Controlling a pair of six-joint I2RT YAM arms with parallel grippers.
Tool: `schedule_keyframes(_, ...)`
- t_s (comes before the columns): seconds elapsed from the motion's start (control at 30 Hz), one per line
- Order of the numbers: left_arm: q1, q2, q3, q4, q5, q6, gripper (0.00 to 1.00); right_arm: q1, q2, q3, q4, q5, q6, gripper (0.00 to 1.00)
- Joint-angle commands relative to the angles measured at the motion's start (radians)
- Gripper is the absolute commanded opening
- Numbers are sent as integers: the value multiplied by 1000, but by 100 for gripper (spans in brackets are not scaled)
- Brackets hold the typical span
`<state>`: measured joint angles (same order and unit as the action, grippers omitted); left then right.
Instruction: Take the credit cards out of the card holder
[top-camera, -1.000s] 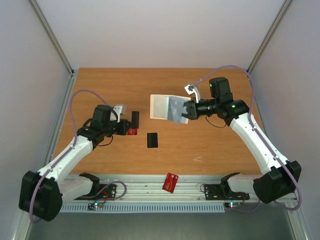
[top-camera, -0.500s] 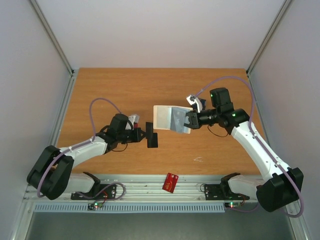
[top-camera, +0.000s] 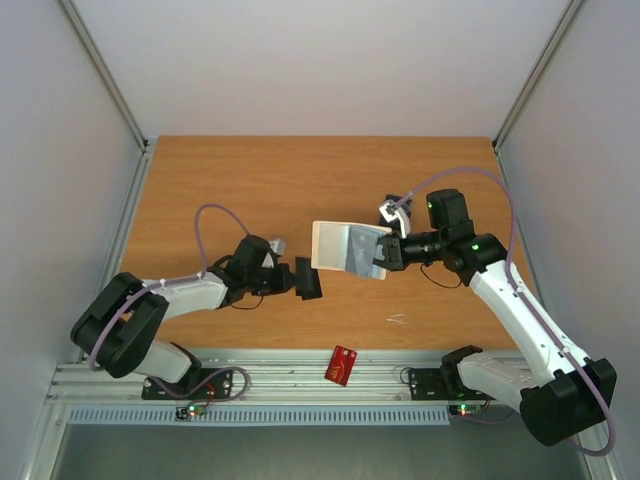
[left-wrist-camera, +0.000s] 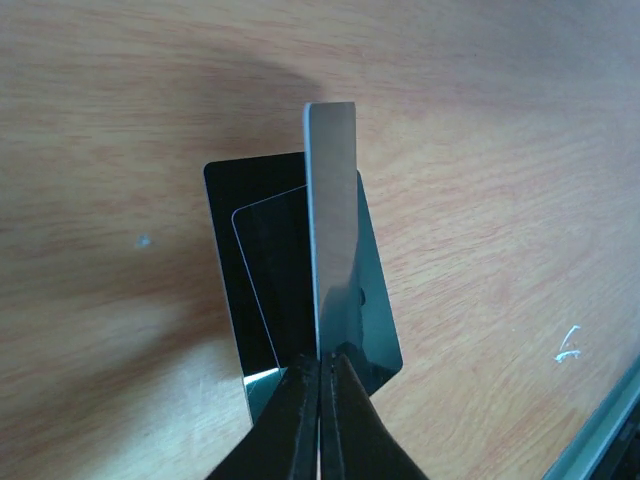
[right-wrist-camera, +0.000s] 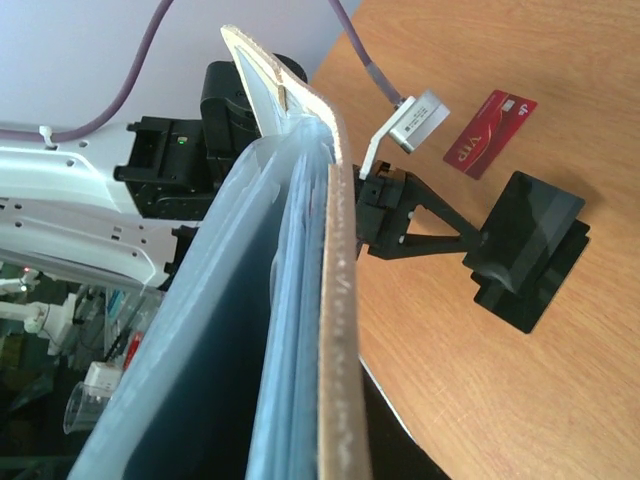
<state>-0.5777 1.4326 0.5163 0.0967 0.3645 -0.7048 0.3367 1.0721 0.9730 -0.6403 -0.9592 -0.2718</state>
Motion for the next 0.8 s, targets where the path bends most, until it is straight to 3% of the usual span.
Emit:
schedule_keyframes(0.0,-23,43,38,-5,-50,-9,8,-4,-14,-4,14,-4,16,1)
schedule_keyframes(0.07,-24,32,43,-38,-85,-16,28,-3,-14,4,7,-7,10,1)
schedule_keyframes(0.13,-23,6,47,-63,-117,-10,40,-4,-14,21,-13,-5,-6,1)
schedule_keyframes(0.3,-24,-132,69,-145,-170,56,59,-4,13,115,-115,38,-53,1)
schedule_keyframes(0.47,-24,-318,179,-242,-8,343,75,-3,35,201,-159,11,-65,1)
schedule_keyframes(0.57,-12,-450,214,-265,13,428,87,-3,37,236,-161,-33,-82,2)
schedule_keyframes(0.7,86,-571,254,-258,338,505,99,-2,55,283,-139,-179,-95,4)
schedule_keyframes(0.77,131,-609,266,-243,514,512,100,-2,75,317,-146,-214,-103,4)
